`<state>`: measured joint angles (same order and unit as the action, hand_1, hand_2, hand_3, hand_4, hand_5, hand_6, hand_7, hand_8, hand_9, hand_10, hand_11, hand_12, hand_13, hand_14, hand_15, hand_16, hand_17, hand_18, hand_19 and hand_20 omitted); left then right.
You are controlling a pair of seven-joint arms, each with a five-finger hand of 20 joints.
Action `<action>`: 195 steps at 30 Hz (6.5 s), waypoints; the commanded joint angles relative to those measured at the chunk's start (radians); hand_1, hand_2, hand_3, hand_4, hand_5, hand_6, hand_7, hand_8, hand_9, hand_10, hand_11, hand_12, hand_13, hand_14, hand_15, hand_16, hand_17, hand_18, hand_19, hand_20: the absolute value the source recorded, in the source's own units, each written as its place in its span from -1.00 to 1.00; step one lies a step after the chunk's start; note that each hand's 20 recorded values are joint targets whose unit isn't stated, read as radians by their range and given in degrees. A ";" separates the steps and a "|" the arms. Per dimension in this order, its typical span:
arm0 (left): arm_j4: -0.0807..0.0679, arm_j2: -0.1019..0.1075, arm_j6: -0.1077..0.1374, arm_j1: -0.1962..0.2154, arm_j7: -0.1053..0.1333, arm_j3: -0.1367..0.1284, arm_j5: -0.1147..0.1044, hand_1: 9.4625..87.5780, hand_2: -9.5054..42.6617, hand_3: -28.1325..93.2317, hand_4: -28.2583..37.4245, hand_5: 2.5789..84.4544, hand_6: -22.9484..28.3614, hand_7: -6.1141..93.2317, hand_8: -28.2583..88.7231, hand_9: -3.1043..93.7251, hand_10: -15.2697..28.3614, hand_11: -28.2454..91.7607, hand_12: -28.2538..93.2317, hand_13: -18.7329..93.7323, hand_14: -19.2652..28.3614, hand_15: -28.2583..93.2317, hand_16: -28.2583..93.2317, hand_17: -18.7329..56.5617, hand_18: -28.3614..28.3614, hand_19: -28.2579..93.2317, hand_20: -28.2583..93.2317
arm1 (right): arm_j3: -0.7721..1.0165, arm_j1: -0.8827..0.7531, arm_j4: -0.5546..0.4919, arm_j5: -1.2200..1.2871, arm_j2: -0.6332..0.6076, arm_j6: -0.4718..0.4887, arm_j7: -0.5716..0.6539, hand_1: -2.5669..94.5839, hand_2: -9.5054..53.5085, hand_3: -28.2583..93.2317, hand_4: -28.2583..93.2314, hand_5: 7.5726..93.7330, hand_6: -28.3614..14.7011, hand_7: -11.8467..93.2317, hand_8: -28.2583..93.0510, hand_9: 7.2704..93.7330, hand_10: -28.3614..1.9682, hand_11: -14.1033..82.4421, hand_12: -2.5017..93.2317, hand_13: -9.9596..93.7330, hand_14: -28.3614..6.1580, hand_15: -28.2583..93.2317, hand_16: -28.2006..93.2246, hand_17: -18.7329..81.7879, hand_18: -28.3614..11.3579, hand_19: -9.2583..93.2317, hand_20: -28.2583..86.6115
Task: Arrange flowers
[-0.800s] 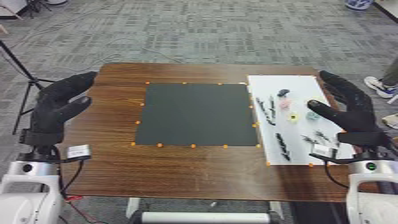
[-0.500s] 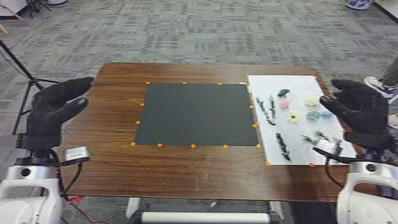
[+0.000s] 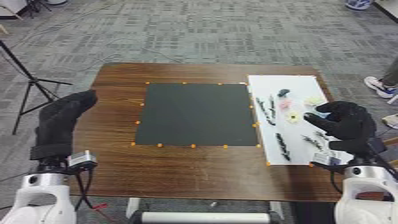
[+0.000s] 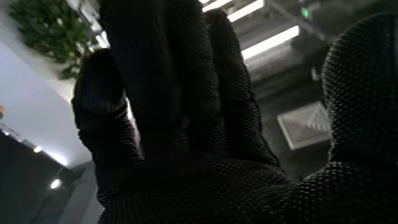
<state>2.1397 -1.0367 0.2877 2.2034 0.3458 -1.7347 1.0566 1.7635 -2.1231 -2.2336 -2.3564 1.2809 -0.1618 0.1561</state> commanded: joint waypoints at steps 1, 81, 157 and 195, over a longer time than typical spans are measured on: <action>0.003 -0.003 -0.009 0.014 -0.008 0.009 0.029 -0.61 -0.80 0.62 -0.68 0.24 -0.01 -0.50 -0.64 0.10 0.31 -0.22 -0.33 0.03 0.51 -0.25 -0.54 -0.26 0.40 -0.39 -0.23 | -0.068 -0.015 0.030 -0.117 -0.034 0.021 0.067 -0.34 -1.00 0.47 -0.86 0.42 0.18 -0.27 -0.61 0.73 0.08 0.05 -0.34 0.79 0.24 0.35 -0.01 0.21 -0.80 0.85 0.38; -0.018 0.078 -0.084 0.011 -0.081 -0.027 -0.025 -0.58 -0.83 0.61 -0.62 0.21 0.00 -0.52 -0.63 0.07 0.30 -0.21 -0.32 0.01 0.53 -0.24 -0.52 -0.29 0.41 -0.39 -0.24 | -0.282 0.322 0.047 0.143 -0.223 0.235 0.246 0.94 -0.95 -1.00 0.30 0.52 0.25 -0.09 -0.14 1.00 0.33 -0.03 -0.33 1.00 0.62 0.48 -0.08 0.71 -0.21 1.00 0.37; -0.185 0.150 0.040 -0.071 -0.087 -0.029 -0.087 -0.72 -0.62 0.67 -0.87 0.27 -0.01 -0.51 -0.64 0.12 0.32 -0.21 -0.33 0.05 0.50 -0.25 -0.54 -0.28 0.39 -0.40 -0.24 | -0.910 0.915 0.562 0.632 0.134 0.329 0.503 0.34 -0.80 0.27 -0.78 0.44 0.14 -0.05 -0.46 0.89 0.18 -0.52 -0.73 1.00 0.52 0.45 -0.15 0.73 -0.19 1.00 0.33; -0.178 0.138 0.011 -0.059 -0.085 -0.036 -0.089 -0.71 -0.64 0.66 -0.85 0.26 -0.02 -0.51 -0.64 0.12 0.32 -0.21 -0.33 0.04 0.52 -0.23 -0.53 -0.34 0.43 -0.39 -0.24 | -0.765 0.849 0.438 0.951 0.059 0.997 0.474 -0.60 -0.16 0.13 -0.72 0.07 -0.16 -0.71 -0.64 0.01 -0.32 -0.59 -0.80 0.51 -0.57 0.39 -0.10 0.06 -1.00 0.82 0.36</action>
<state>1.9539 -0.8889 0.3124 2.1418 0.2613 -1.7709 0.9724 0.9851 -1.2748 -1.8408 -1.3542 1.3179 0.7797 0.6409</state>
